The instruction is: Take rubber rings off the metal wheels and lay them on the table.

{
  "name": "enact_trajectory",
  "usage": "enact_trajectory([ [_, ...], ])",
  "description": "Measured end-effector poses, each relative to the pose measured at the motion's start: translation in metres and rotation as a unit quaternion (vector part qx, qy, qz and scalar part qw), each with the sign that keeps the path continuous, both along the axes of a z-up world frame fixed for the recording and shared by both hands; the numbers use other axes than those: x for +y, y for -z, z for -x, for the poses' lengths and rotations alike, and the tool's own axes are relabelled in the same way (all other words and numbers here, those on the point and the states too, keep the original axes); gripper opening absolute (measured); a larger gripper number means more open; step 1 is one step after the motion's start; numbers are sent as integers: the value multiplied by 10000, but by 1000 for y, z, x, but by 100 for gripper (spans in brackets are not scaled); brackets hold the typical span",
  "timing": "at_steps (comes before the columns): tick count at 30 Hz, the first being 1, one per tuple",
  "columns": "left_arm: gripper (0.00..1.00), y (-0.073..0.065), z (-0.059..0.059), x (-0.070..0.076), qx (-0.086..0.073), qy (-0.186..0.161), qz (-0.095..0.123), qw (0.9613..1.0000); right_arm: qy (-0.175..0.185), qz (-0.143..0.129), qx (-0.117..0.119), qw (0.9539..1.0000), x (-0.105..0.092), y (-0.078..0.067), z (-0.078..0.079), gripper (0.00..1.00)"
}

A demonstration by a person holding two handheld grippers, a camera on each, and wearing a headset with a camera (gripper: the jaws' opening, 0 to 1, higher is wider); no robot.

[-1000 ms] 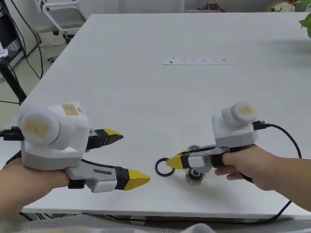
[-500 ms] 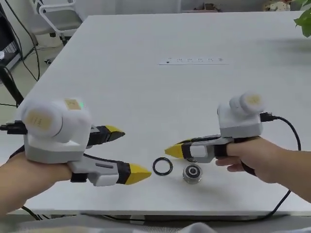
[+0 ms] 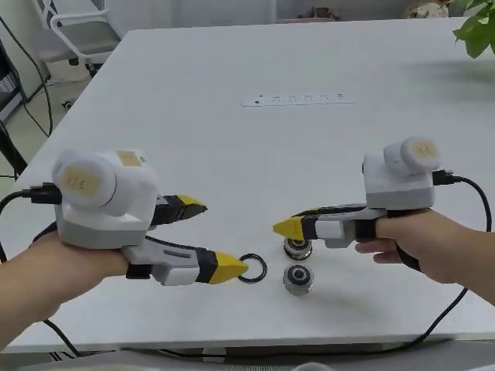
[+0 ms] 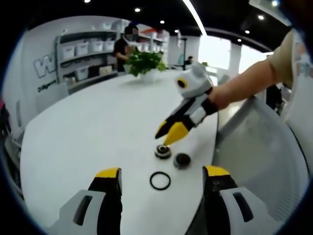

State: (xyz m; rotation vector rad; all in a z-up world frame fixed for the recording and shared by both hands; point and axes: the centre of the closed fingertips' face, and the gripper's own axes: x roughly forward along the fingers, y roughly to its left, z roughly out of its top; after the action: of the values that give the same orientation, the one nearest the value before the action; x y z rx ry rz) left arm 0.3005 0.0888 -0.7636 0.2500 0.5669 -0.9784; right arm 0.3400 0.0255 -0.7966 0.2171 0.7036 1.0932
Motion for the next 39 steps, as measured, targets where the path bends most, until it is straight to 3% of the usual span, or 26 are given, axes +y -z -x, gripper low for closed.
enact_trajectory([
  [8, 65, 10, -10, -8, 89, 89, -92, 9999, 37, 250, -120, 9996, -15, 11, -4, 31],
  [18, 60, 18, -22, -20, 81, 208, -230, 9995, -51, 437, -240, 9987, -25, 22, -4, 30],
  [33, 54, 38, -36, -37, 118, 406, -430, 9982, -364, 722, -466, 9956, -33, 37, -4, 28],
  [39, 52, 43, -41, -44, 224, 395, -338, 9984, -497, 833, -546, 9938, -36, 44, -3, 26],
])
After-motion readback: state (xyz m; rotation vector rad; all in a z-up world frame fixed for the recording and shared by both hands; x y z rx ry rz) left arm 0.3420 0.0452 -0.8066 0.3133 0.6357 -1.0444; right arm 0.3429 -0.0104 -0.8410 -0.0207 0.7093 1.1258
